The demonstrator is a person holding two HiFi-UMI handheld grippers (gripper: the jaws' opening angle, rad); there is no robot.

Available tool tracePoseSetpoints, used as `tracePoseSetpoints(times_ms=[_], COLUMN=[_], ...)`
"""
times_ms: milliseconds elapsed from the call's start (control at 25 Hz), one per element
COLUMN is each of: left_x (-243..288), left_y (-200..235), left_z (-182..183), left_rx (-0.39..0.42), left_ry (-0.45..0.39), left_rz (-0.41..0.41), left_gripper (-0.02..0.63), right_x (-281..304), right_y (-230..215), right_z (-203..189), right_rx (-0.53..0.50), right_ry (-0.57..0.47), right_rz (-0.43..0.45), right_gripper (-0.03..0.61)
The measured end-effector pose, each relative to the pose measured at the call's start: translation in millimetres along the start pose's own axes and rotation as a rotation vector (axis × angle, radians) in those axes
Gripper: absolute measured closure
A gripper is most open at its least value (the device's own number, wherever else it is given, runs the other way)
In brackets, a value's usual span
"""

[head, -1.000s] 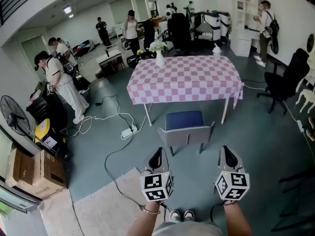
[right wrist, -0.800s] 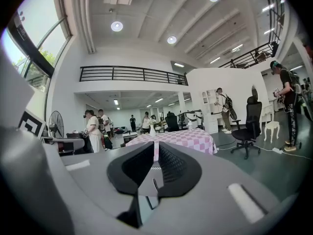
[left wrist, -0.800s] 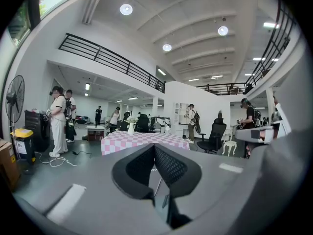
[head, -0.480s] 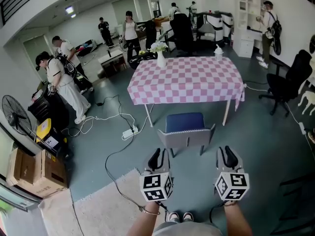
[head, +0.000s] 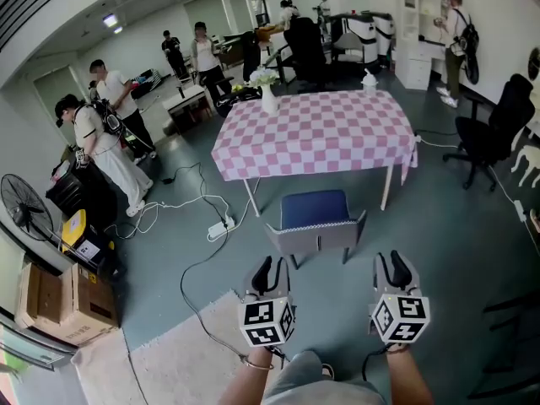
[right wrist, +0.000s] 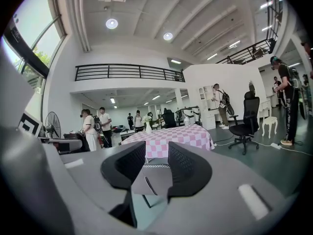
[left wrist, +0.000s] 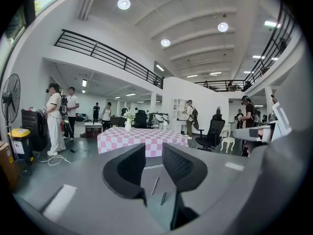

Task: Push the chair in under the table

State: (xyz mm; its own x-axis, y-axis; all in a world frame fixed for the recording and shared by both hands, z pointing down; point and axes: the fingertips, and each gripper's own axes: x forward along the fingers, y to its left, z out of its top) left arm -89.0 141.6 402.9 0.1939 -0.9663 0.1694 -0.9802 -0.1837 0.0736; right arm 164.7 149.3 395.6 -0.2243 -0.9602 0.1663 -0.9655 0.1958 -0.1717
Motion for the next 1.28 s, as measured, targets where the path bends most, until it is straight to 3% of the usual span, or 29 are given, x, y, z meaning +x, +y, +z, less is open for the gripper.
tracePoseSetpoints(times_ms=[360,960,1280], left_x=[53,229,305], left_y=[22,71,104], left_z=[-3,46,51], left_rx=[-0.013,-0.004,-0.012], left_ry=[-0.001,-0.018,0.012], left_rz=[0.006,-0.066,-0.079], left_gripper=[0.506,0.506,0.510], right_x=[48,215,297], right_y=[-12,-23,-16], right_z=[-7,36,54], right_rx=[-0.004,0.000,-0.006], right_ry=[0.023,0.010,0.014], right_rz=[-0.022,-0.064,-0.057], right_gripper=[0.453,0.454,0.454])
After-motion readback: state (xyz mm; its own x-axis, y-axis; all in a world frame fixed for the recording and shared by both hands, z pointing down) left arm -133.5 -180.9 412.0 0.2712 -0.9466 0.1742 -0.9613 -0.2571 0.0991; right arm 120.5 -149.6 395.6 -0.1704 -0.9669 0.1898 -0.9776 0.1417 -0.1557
